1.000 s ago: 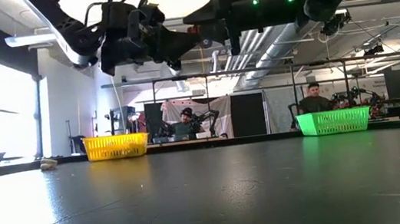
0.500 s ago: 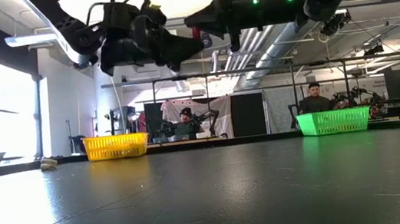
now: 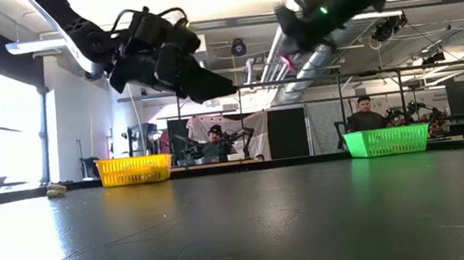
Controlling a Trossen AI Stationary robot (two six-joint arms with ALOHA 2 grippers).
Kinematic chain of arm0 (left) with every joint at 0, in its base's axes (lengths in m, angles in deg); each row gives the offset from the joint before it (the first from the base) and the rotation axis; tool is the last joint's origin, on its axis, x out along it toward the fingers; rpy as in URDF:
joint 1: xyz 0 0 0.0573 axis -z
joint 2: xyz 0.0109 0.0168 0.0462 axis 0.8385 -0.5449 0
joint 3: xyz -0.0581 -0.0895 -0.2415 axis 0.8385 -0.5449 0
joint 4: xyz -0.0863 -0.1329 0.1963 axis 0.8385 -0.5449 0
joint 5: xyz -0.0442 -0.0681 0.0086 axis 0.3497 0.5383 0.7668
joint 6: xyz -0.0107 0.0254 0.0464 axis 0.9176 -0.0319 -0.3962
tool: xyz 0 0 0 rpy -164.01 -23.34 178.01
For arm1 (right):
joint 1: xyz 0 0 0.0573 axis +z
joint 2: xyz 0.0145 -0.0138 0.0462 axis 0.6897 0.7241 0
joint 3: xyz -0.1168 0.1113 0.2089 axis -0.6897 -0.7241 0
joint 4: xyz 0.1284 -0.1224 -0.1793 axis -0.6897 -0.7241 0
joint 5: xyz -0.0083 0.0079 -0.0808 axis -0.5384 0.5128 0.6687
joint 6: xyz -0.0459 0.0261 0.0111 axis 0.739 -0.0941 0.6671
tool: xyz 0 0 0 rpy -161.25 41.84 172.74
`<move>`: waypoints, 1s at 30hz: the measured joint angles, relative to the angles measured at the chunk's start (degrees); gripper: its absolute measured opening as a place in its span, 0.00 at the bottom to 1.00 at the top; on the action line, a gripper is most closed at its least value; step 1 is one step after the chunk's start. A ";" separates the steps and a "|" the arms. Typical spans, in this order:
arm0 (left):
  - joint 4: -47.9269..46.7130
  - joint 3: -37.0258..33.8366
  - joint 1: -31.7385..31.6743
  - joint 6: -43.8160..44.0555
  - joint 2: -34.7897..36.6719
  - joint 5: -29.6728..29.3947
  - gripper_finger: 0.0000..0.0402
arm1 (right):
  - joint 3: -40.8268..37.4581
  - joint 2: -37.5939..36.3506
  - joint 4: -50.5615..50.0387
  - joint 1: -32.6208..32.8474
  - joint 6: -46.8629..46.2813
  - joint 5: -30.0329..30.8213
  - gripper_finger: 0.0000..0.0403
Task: Sort produce into baskets
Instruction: Put the red chili pepper into the green bin, then put the green bell pepper into the blue bin
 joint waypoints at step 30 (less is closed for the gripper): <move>7.51 -5.86 17.41 -0.60 0.79 -21.57 0.45 | -0.13 15.03 -30.39 -24.46 -14.35 7.66 0.09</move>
